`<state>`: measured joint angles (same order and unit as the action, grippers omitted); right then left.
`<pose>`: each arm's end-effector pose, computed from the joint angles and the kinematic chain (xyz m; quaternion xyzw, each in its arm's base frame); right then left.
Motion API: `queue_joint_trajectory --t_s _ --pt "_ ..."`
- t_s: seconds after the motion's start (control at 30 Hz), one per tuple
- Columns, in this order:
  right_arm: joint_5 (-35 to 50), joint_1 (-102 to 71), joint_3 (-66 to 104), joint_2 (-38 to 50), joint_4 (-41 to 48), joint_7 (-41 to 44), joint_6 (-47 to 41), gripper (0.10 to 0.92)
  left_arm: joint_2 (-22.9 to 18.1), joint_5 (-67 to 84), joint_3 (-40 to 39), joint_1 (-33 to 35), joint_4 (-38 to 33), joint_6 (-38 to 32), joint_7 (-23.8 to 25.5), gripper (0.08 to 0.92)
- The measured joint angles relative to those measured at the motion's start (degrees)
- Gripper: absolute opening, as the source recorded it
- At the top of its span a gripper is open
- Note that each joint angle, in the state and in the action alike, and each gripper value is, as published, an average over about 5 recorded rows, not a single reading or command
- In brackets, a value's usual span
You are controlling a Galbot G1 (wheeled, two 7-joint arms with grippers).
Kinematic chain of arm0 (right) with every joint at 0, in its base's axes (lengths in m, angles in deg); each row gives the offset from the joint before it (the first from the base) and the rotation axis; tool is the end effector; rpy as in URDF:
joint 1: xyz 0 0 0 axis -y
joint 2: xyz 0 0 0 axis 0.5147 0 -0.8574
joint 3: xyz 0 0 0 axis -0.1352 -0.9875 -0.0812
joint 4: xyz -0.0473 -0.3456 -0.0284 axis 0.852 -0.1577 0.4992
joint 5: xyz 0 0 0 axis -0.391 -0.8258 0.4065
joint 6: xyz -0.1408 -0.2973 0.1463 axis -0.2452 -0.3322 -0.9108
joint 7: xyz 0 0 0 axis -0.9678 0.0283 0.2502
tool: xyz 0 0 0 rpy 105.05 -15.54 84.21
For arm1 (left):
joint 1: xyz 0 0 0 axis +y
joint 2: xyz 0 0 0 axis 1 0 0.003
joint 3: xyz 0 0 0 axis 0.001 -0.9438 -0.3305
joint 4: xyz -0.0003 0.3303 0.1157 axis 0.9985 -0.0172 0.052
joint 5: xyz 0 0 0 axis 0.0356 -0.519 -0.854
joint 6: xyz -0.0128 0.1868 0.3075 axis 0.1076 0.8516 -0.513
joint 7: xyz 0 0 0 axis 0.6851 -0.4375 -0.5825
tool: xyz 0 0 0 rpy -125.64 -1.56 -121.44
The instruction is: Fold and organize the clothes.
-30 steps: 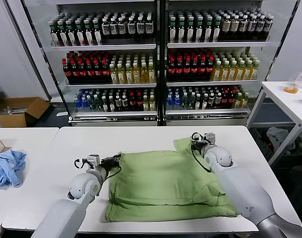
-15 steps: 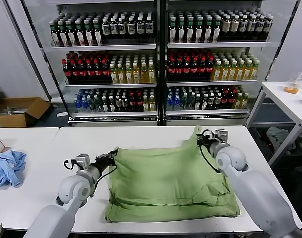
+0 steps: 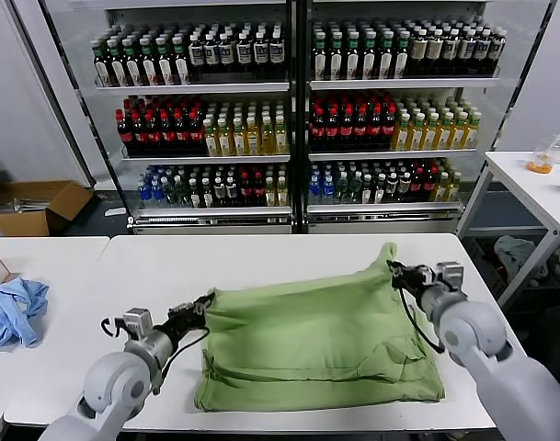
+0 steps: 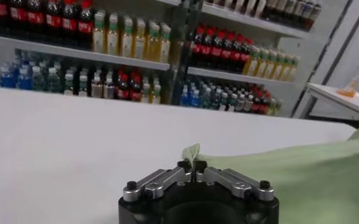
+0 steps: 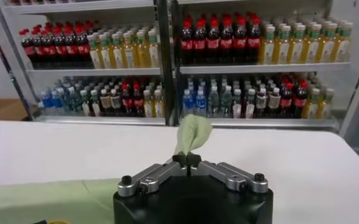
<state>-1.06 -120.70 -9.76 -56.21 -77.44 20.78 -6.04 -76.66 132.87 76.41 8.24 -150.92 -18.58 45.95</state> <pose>0.3321 -0.1068 -0.2024 0.0823 -0.9712 0.0005 0.2235 0.2955 0.0657 -0.2611 -0.1541 -0.9546 0.0841 0.2406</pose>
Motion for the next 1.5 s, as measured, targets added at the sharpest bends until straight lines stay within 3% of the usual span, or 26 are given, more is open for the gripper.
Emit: queue_joint_trajectory --t_s 0.4,0.73,1.13,1.5 --pt "-2.3 -17.5 8.7 0.7 -7.1 -0.2 0.0 0.105 0.0 -2.6 1.1 8.4 -4.9 1.6 0.0 0.091" --pt "-4.7 -22.5 9.5 -0.1 -8.7 -0.8 -0.1 0.112 -0.5 -5.4 1.0 11.2 -5.6 2.7 0.3 0.098" --pt "-8.3 -25.9 10.4 -0.3 -11.9 -0.6 0.1 0.426 -3.3 -9.1 1.3 14.3 -9.1 0.8 -1.9 0.41" --pt "-10.2 -27.3 10.7 -0.6 -13.8 -0.8 0.1 0.746 -11.2 -21.0 -0.4 19.5 -11.3 -5.0 -7.2 0.731"
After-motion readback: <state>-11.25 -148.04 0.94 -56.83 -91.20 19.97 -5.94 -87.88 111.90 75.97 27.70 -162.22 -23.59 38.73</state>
